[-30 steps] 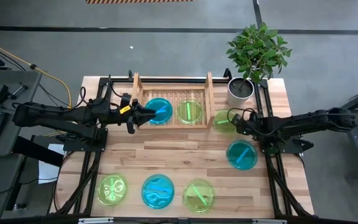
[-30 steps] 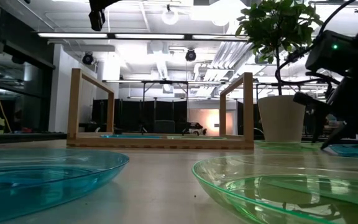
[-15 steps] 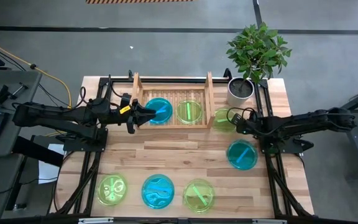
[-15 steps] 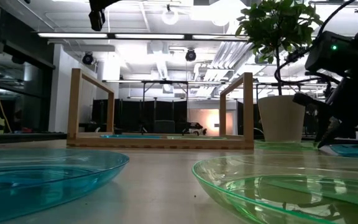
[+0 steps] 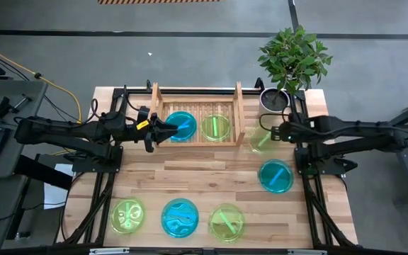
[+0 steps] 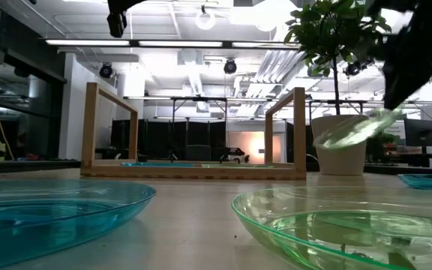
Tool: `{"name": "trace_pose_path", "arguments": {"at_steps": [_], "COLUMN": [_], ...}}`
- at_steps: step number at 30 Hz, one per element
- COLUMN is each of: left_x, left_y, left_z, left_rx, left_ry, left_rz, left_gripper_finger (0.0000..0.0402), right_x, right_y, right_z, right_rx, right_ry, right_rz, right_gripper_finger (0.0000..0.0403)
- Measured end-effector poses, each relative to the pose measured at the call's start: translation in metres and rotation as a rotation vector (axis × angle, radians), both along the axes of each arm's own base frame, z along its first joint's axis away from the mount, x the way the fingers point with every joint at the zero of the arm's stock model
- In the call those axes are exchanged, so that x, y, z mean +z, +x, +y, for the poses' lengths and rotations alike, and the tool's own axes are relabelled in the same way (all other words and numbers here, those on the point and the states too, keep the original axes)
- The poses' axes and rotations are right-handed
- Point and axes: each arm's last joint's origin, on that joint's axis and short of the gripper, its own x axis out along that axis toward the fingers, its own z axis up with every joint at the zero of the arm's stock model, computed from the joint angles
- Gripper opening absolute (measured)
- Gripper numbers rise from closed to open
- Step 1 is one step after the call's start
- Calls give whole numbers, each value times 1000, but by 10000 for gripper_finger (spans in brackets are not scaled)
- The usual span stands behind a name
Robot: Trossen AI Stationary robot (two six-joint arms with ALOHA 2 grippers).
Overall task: Place and stack plates onto a shelf
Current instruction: Stack the top transparent green plate on top of the transparent green plate on the shelf
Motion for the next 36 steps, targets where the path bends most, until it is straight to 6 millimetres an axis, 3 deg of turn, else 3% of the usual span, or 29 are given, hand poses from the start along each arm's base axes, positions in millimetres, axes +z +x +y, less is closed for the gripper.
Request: {"name": "trace_pose_path", "arguments": {"at_steps": [5,9,13,18,23,28,32,36], "left_x": [0,0,0,0,1,2,3,6], "left_y": [0,0,0,0,0,-1,-2,-6], "left_z": [0,0,0,0,1,2,2,1], "left_rx": [0,0,0,0,38,75,70,41], "left_ry": [0,0,0,0,-1,-3,-3,3], "left_rz": [2,3,3,2,-6,-17,-21,-40], "left_gripper_finger": [131,131,131,131,131,131,131,131], "right_x": [31,35,26,11,-7,-31,-49,-64], "right_y": [-3,7,32,80,127,157,173,194], "right_z": [8,22,44,77,100,117,130,139], "right_rx": [192,380,538,615,471,147,-113,-276], "right_ry": [120,276,375,354,237,121,25,-57], "right_rz": [25,-19,-83,-245,-430,-605,-667,-609], "right_gripper_finger": [0,0,0,0,0,0,0,0]}}
